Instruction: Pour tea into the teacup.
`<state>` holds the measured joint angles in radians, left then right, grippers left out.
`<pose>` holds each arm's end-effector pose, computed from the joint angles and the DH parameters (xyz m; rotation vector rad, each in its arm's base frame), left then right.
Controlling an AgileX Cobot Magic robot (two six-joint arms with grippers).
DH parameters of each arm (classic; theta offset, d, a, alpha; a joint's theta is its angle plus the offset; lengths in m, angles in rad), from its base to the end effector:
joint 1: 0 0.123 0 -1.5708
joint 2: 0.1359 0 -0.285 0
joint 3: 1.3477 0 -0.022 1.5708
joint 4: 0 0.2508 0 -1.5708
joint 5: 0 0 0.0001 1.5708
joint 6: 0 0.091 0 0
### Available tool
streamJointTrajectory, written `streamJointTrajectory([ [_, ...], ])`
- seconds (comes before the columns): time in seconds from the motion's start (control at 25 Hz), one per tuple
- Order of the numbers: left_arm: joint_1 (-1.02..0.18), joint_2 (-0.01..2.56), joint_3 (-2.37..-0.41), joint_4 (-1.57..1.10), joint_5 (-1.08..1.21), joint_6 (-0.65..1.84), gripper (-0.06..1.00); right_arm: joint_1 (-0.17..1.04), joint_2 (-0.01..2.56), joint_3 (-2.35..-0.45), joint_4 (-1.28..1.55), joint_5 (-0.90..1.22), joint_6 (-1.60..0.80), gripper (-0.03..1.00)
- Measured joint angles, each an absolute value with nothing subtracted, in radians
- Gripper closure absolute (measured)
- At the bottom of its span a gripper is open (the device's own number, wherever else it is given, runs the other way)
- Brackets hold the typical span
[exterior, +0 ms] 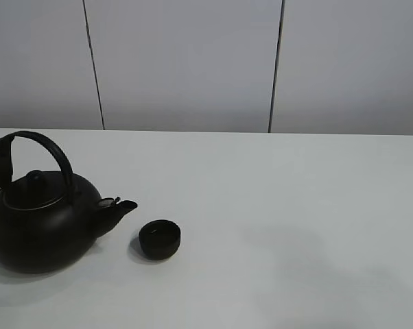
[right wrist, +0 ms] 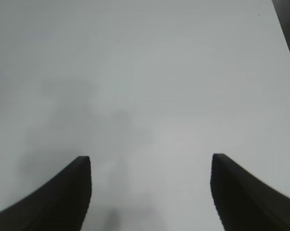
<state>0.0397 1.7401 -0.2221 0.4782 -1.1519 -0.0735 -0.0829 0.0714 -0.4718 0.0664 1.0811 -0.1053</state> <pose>0.2220 -0.0295 0.1231 0.3804 1.8358 -0.2910 0.0081 0.0047 0.2678 -0.0241 2.1622 -0.0271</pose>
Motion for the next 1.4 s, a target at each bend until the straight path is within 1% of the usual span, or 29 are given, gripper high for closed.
streamJointTrajectory([
  [0.32, 0.143, 1.739, -0.191, 0.423, -1.151, -0.076, 0.70, -0.083, 0.071, -0.472, 0.066, 1.082, -0.105, 0.48],
  [0.56, 0.165, 1.731, -0.292, 0.461, -1.140, -0.224, 0.70, -0.083, 0.071, -0.472, 0.066, 1.082, -0.105, 0.48],
  [0.64, 0.165, 1.698, -0.340, 0.490, -1.064, -0.305, 0.70, -0.083, 0.071, -0.472, 0.066, 1.082, -0.105, 0.48],
  [0.88, 0.165, 1.495, -0.511, 0.641, -0.682, -0.617, 0.70, -0.083, 0.071, -0.472, 0.066, 1.081, -0.105, 0.48],
  [1.04, 0.165, 1.345, -0.634, 0.732, -0.514, -0.801, 0.70, -0.083, 0.071, -0.472, 0.066, 1.081, -0.105, 0.48],
  [1.16, 0.165, 1.257, -0.719, 0.748, -0.376, -0.867, 0.70, -0.083, 0.071, -0.472, 0.066, 1.081, -0.105, 0.48],
  [1.4, 0.165, 1.152, -0.855, 0.751, -0.154, -0.882, 0.70, -0.083, 0.071, -0.472, 0.066, 1.081, -0.105, 0.48],
])
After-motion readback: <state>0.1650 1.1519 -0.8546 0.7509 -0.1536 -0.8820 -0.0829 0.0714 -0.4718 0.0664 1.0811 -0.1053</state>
